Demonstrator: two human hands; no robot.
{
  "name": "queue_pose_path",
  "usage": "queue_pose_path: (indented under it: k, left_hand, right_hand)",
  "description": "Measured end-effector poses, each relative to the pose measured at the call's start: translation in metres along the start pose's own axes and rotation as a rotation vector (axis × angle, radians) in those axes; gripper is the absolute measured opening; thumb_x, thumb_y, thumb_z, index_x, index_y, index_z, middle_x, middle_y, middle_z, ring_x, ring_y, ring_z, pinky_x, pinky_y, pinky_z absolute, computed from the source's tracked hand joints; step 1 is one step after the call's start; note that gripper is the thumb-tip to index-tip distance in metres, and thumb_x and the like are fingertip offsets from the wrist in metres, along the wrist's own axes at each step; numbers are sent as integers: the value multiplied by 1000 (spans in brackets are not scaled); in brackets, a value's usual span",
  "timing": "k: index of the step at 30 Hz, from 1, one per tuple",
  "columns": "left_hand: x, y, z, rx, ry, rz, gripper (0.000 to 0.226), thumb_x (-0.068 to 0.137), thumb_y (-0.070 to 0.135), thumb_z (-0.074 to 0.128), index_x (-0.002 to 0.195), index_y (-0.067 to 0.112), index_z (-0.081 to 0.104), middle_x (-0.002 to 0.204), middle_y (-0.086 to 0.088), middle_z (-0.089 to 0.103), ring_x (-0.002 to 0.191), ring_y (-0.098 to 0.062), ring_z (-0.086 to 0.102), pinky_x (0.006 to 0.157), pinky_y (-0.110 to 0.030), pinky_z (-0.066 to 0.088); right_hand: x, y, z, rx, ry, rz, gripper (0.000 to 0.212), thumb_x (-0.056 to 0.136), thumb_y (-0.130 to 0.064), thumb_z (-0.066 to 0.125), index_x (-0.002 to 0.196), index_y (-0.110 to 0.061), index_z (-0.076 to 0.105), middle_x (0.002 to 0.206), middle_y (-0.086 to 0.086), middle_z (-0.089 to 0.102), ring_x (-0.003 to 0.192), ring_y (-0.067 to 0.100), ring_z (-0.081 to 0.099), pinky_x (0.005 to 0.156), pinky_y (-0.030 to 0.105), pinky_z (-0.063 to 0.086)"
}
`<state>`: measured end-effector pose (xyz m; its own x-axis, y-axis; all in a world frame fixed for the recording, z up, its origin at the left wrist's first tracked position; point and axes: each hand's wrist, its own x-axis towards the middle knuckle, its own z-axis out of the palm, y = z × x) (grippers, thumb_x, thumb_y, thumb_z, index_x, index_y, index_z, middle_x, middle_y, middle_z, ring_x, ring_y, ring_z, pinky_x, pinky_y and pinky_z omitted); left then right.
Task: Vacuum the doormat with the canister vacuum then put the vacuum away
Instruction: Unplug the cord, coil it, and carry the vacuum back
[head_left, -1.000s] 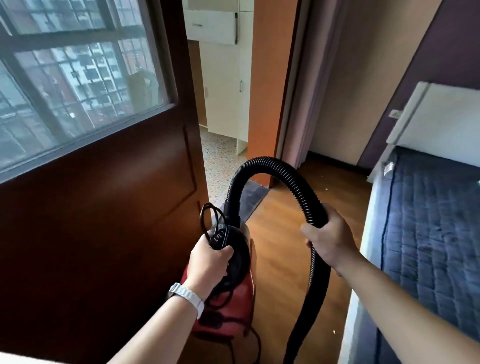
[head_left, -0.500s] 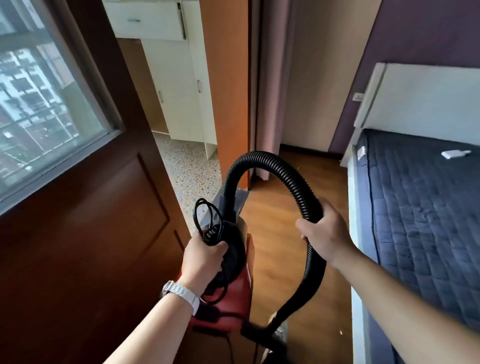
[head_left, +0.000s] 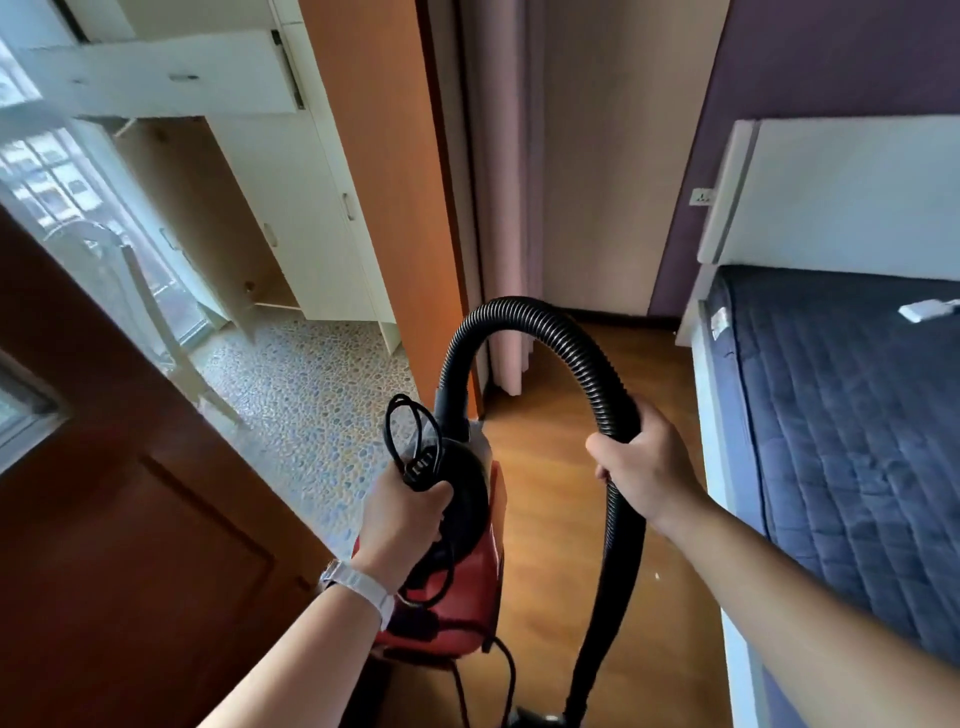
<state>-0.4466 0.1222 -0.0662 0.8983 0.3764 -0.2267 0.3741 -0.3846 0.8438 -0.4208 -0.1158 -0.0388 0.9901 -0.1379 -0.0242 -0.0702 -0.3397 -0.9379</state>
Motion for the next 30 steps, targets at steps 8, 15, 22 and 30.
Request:
queue_pose_path:
  k: [8, 15, 22, 30]
  left_hand:
    - [74, 66, 38, 2, -21, 83, 6, 82, 7, 63, 81, 13, 63, 56, -5, 66, 37, -12, 59, 36, -22, 44]
    - [160, 88, 91, -11, -130, 60, 12, 82, 9, 63, 93, 10, 63, 63, -8, 67, 41, -18, 61, 40, -26, 48]
    - [275, 132, 136, -76, -216, 72, 16, 82, 6, 63, 97, 11, 61, 66, -7, 66, 37, -4, 55, 36, -16, 41]
    - [389, 200, 173, -32, -317, 194, 19, 80, 5, 61, 88, 22, 57, 62, -7, 64, 39, -12, 56, 42, -33, 52]
  right_hand:
    - [88, -7, -19, -7, 54, 10, 16, 77, -10, 67, 81, -21, 56, 59, 1, 60, 54, 19, 59, 55, 32, 50]
    - [165, 5, -28, -74, 121, 52, 19, 77, -10, 66, 81, -23, 53, 65, 4, 61, 57, 20, 60, 53, 29, 49]
    - [277, -3, -15, -76, 208, 98, 19, 79, -6, 65, 84, -19, 52, 66, 3, 57, 53, 17, 55, 47, 20, 45]
    - [386, -18, -18, -108, 383, 139, 18, 75, -6, 63, 82, -19, 53, 60, 2, 58, 45, 9, 53, 50, 25, 45]
